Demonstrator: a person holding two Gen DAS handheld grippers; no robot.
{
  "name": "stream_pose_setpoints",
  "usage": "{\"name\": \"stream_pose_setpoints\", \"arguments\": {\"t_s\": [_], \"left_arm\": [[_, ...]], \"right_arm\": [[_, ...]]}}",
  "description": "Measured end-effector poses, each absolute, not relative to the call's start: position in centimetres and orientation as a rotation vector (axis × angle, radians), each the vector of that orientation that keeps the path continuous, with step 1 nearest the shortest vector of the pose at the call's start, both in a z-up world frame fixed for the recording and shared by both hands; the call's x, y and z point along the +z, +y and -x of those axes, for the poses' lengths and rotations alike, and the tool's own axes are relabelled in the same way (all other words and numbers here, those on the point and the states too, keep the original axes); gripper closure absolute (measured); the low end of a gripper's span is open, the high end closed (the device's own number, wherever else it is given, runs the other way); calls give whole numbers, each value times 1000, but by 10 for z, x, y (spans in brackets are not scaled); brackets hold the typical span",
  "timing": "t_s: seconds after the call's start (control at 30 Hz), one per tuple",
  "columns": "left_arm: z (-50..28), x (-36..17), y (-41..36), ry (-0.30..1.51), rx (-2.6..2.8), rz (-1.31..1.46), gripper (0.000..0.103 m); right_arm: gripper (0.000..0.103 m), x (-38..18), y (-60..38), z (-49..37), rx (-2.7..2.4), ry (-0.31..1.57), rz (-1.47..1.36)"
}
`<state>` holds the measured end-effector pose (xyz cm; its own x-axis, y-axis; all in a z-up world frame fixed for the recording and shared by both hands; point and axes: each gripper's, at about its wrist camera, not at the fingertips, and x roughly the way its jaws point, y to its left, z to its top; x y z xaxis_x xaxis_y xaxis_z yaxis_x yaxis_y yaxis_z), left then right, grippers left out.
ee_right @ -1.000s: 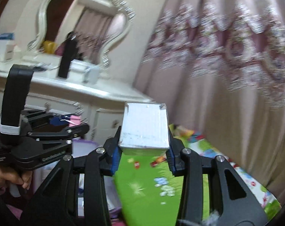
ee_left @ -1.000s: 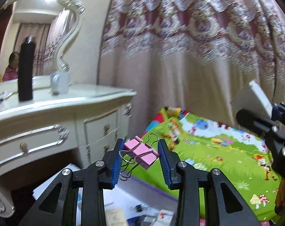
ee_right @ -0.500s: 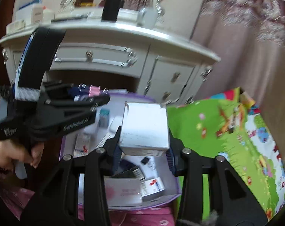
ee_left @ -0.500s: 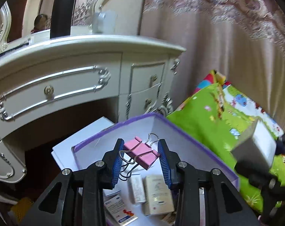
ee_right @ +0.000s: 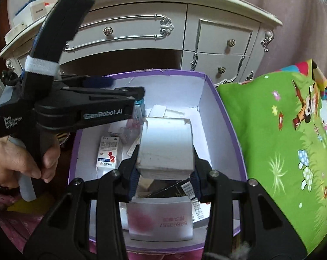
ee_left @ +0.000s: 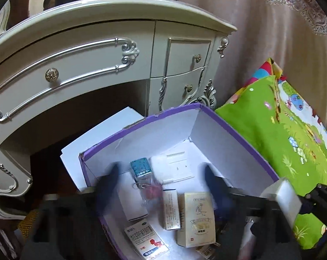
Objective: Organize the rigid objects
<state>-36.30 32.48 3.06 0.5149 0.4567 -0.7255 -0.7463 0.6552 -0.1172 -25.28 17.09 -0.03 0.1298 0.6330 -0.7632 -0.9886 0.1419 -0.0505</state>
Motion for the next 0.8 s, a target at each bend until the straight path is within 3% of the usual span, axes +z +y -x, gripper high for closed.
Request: {"name": "stream_pose_setpoints", "arguments": {"t_s": [0.1, 0.17, 0.2, 0.43, 0.8], "left_arm": [[366, 40, 322, 709, 786, 424, 0], [367, 46, 320, 719, 776, 420, 0], [366, 48, 319, 726, 781, 413, 0], [359, 73, 284, 736, 907, 133, 0], [364, 73, 287, 817, 802, 307, 0]], "right_arm": [[43, 1, 167, 252, 1311, 711, 643], [25, 6, 161, 252, 1307, 707, 621], [23, 9, 157, 252, 1297, 696, 615], [21, 20, 134, 244, 1251, 699, 577], [21, 24, 116, 246, 1224, 681, 580]]}}
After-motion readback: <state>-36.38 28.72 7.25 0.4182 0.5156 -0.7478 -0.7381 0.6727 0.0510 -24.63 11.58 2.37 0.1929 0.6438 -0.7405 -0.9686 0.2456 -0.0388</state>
